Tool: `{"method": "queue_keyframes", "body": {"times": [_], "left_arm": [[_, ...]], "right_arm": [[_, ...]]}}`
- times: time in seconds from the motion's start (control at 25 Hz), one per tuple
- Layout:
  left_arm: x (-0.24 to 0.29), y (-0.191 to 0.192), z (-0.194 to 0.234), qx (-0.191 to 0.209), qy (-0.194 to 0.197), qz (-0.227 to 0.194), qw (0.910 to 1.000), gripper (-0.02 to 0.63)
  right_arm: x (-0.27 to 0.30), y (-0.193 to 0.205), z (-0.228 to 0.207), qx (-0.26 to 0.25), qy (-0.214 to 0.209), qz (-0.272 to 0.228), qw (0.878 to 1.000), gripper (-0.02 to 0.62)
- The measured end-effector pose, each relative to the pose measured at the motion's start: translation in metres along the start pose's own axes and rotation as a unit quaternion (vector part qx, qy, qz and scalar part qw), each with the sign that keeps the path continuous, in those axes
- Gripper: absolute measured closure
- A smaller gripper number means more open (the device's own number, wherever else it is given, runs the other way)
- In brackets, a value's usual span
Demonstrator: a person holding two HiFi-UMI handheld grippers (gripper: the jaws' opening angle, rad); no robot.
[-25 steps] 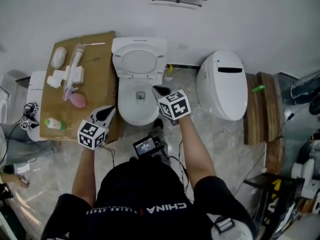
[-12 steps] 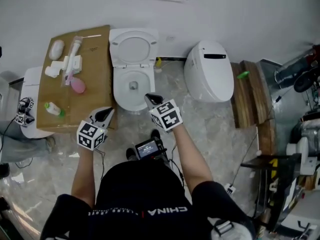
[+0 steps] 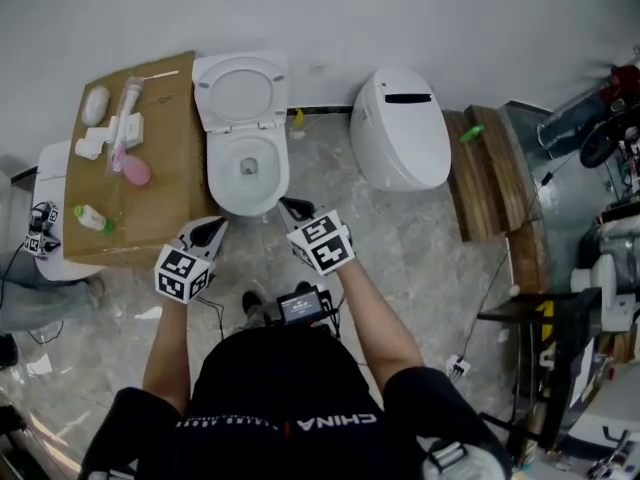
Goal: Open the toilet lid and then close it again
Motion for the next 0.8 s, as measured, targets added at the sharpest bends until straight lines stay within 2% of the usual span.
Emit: {"method": "queue_keyframes", "body": {"times": [0.16, 0.4, 0.6, 0.8], "left_arm": [[0.01, -0.006, -0.015, 0.008, -0.019, 0.004, 0.9998, 0.595], [0.011, -0.014, -0.023, 0.015, -0.035, 0.008, 0.9992, 0.597], [0.014, -0.02, -0.032, -0.007, -0.026, -0.004, 0.9996, 0.597], [0.015, -0.02, -0.037, -0.002, -0.031, 0.002, 0.9995, 0.597]], "right_arm": [[-0.006, 0.019, -0.001, 0.005, -0.013, 0.0, 1.0, 0.581], [-0.009, 0.018, 0.006, 0.0, -0.038, -0.006, 0.999, 0.58], [-0.015, 0.023, 0.004, -0.004, -0.049, -0.003, 0.999, 0.581], [-0.017, 0.028, 0.003, -0.007, -0.055, -0.002, 0.998, 0.581]]}}
Point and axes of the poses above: the fingertips, and each gripper's own axes: x forward along the fingers, z to its left, y out of its underside, the point moved 1 cm from there along -x, backward along the fingers, and after that the axes turned 6 degrees about z, right-handed, at the moved point
